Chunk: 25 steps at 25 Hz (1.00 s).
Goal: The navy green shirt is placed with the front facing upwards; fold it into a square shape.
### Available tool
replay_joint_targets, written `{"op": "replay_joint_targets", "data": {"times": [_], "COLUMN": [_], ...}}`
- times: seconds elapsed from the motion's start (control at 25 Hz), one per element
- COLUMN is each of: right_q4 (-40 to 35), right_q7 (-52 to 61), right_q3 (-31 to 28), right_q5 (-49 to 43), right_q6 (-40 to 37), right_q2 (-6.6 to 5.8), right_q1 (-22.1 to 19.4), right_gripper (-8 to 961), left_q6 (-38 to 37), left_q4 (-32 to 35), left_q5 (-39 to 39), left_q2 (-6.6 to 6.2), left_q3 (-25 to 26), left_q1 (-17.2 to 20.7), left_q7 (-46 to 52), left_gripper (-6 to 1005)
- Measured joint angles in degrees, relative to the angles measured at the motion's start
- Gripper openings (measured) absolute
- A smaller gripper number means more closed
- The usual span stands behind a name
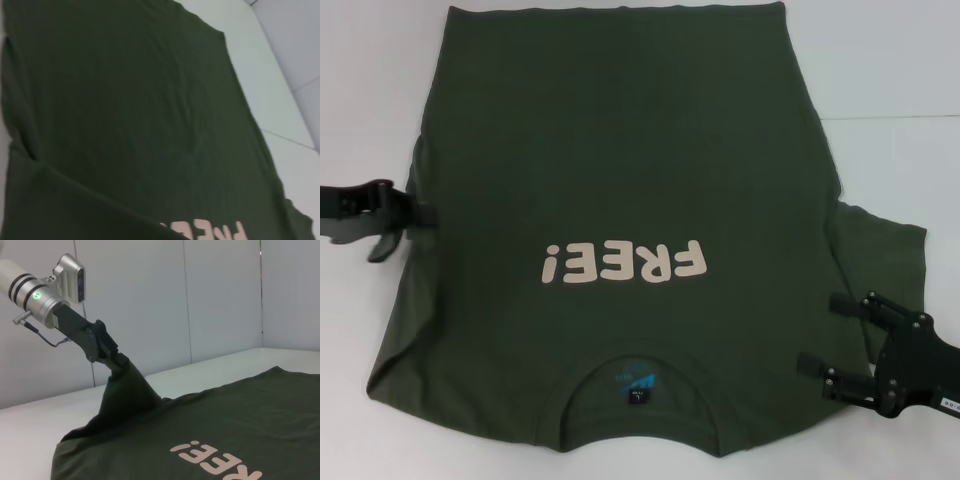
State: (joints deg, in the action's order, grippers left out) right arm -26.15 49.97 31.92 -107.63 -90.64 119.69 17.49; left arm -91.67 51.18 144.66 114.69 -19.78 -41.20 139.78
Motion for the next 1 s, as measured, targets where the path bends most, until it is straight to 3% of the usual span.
{"op": "replay_joint_targets", "data": {"times": [0.28, 0.8, 0.92, 1.0], "right_q4": [0.01, 0.04, 0.00, -0.02], "right_q7": [-0.10, 0.06, 0.15, 0.20], "right_q3": [-0.02, -0.02, -0.02, -0.02], "right_q5": [0.01, 0.06, 0.14, 0.15], "right_q6": [-0.09, -0.29, -0.33, -0.33], "right_q2": [-0.04, 0.00, 0.00, 0.00], "right_q1": [-0.06, -0.34, -0.35, -0.31], "right_gripper": [919, 920, 920, 920], "left_q6": [3.18, 10.36, 10.93, 10.95], "left_q4": [-3.65, -5.85, -7.22, -7.77], "left_q5": [-1.24, -3.65, -4.04, -4.97], "left_q2": [2.71, 5.32, 5.42, 5.41], "left_q3": [-0.94, -1.49, -1.46, -1.44], "left_q1": [-0.24, 1.03, 1.09, 1.29], "left_q7": [-0.92, -2.07, -4.53, -5.73], "left_gripper": [13, 15, 186, 226]}}
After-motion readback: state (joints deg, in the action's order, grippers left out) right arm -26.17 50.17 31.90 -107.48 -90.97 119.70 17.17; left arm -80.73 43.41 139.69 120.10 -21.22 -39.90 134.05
